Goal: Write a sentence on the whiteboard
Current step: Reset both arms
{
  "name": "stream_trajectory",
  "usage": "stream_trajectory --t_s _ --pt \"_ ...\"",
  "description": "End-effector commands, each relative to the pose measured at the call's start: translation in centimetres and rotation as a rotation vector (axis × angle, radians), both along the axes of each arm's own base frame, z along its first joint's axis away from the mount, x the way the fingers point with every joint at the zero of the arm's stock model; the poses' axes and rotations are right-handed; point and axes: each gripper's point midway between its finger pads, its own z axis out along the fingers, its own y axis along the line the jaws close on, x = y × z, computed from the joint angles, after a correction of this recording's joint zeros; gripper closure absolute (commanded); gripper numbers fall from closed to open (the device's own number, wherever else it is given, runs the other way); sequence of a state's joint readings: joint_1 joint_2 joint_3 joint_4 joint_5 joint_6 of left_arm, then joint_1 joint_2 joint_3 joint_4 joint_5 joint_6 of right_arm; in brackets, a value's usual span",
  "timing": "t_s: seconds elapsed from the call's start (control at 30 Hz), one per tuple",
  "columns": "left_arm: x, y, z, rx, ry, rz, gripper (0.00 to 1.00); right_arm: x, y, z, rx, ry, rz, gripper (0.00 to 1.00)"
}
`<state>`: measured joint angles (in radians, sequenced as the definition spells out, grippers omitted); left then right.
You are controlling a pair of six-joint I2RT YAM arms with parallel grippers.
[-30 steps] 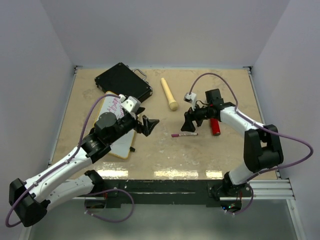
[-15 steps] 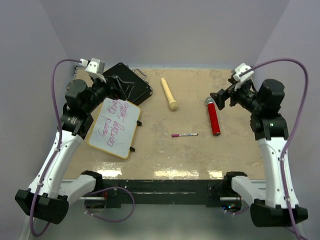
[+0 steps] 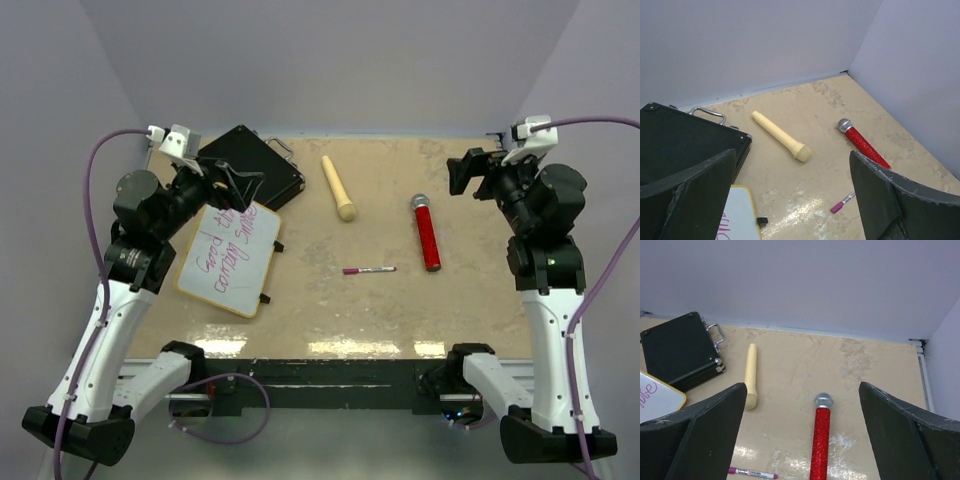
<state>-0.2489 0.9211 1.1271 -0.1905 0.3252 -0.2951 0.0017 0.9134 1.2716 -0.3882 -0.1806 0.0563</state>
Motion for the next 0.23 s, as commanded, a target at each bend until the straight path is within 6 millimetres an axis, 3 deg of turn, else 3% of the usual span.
stream_trajectory --t_s 0.0,0.2 --pt "-0.2 0.4 -0.2 0.025 -0.009 0.008 0.0 -0.6 -1.0 2.5 0.022 -0.09 -0.064 0.01" --pt "-0.3 0.3 -0.6 0.034 -0.004 0.001 0.0 -0.7 -0.1 1.5 0.011 -0.085 -0.012 0.01"
